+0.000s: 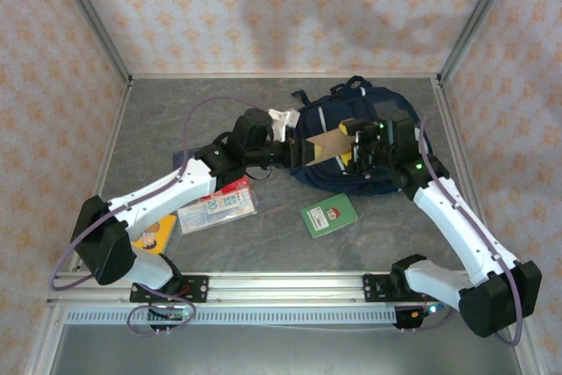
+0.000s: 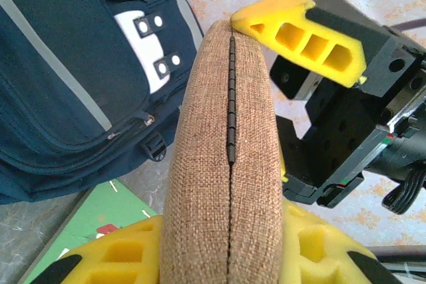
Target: Pack the student bag
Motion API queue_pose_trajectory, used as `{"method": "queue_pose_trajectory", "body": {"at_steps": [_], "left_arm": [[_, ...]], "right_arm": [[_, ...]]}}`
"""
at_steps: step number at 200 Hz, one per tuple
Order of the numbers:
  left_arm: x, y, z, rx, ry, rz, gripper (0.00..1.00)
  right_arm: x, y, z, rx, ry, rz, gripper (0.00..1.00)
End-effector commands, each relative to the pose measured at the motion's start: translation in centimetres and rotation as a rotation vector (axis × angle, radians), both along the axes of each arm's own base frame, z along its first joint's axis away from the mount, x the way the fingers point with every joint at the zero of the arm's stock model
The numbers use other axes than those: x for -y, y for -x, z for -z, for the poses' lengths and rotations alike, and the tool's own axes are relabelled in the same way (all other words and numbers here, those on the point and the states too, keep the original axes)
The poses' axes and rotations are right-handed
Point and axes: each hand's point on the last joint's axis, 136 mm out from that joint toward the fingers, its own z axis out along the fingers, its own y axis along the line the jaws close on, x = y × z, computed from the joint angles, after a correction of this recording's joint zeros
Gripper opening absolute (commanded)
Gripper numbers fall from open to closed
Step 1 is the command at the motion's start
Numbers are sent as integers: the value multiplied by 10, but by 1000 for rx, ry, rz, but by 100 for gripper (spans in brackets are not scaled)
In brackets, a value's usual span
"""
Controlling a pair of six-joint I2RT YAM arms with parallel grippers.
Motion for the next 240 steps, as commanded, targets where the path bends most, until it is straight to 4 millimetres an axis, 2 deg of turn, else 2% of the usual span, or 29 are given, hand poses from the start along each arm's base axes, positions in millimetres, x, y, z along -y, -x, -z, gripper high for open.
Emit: {"method": "queue_pose_trajectory", "body": {"at_steps": [1,25,42,78,99,108,133,149,170,192,208,240], "left_arm": [[-17,3,-22,44,23,-40,16],[-57,-1,-9,13,-30,-162,16],[-90,-2,0,-5,-76,-261,16],[-154,6,10,-16,-219,-441,16],[-177,11,13,-25,-267,-507,16],[-182,13,14,-30,-273,-517,16],[-186,18,15,-41,-271,-520,16],[-186,19,18,-51,-266,-516,16],[-187,21,19,-58,-261,-516,16],[-189,22,18,-58,-256,-519,16],[-189,23,17,-57,-254,-519,16],[-190,22,20,-61,-252,-520,16]], "right_arm": [[14,6,-11,71,224,-80,74],[27,4,-8,120,453,-179,80],[15,-5,-5,195,531,-323,80],[32,-37,42,125,948,-580,78],[29,-59,64,129,1100,-730,75],[20,-68,69,175,1148,-802,76],[-21,-85,77,362,1266,-988,82],[-34,-94,90,377,1302,-1056,86],[-34,-106,112,306,1333,-1085,87],[-24,-119,131,229,1419,-1082,84],[-19,-126,134,208,1464,-1066,78],[-21,-128,148,191,1421,-1072,61]]}}
